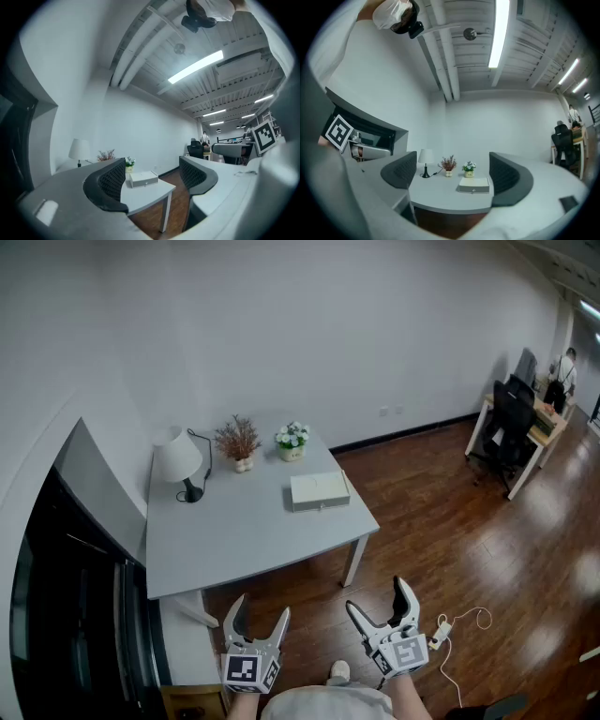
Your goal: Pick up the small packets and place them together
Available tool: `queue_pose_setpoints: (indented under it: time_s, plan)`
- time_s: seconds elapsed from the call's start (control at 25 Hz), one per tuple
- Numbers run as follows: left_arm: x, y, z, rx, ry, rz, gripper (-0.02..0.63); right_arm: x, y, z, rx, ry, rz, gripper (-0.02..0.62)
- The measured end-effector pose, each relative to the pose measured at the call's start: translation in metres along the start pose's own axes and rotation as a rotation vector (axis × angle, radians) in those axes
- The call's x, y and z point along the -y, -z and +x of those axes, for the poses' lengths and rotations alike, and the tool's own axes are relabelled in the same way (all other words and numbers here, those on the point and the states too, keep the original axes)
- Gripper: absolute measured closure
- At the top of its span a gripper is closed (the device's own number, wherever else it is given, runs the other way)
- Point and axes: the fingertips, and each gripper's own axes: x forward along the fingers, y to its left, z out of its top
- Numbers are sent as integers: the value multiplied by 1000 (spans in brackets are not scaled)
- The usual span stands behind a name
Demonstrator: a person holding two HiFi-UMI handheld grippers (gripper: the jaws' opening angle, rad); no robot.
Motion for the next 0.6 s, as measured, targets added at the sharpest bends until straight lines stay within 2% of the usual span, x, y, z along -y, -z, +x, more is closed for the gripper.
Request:
queue_pose_setpoints:
  time_s: [0.24, 0.48, 0.52, 0.6]
  plan:
    - [7, -13, 86, 29, -39, 21, 261, 58, 9, 63, -29, -82, -24, 117]
    - [4, -9, 139, -1, -6, 22, 262, 69, 10, 108, -23, -185, -5, 120]
    - [1, -9, 149, 1, 6, 22, 282, 71, 13, 117, -27, -191, 1, 120]
    - [-8, -6, 170, 4, 24, 22, 282, 76, 20, 138, -36, -185, 9, 120]
